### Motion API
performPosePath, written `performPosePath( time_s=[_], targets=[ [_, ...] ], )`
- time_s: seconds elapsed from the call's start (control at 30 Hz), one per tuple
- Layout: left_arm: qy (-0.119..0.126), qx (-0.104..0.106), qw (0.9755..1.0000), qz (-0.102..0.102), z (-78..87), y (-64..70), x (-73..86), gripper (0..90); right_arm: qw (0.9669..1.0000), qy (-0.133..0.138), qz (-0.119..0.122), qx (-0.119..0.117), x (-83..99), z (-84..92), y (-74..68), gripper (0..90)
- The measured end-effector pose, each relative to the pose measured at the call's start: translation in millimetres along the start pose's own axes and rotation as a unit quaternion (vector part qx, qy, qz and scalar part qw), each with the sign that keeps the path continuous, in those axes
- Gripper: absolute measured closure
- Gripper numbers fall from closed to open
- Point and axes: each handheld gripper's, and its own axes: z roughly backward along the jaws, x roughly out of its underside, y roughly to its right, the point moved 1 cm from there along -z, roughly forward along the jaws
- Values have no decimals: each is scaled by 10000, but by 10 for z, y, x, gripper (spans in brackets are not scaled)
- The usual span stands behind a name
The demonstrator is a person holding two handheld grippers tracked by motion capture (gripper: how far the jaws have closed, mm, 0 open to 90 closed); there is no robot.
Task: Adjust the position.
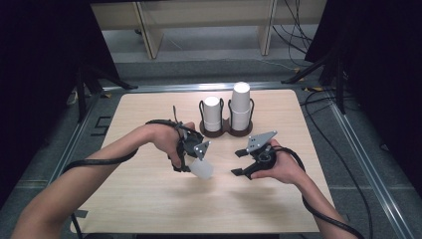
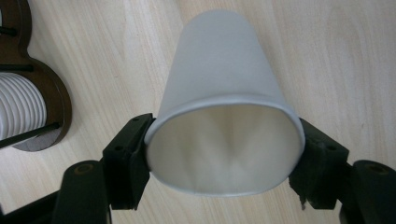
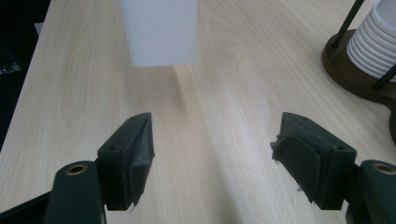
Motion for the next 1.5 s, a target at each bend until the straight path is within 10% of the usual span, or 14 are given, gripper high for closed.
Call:
performPosePath(
  time_s=[1.5],
  targets=[
    [-386,-38,9991,-171,-19,-53,-102,300,9995,44,292,-106,-301,-202,-50,280]
  ],
)
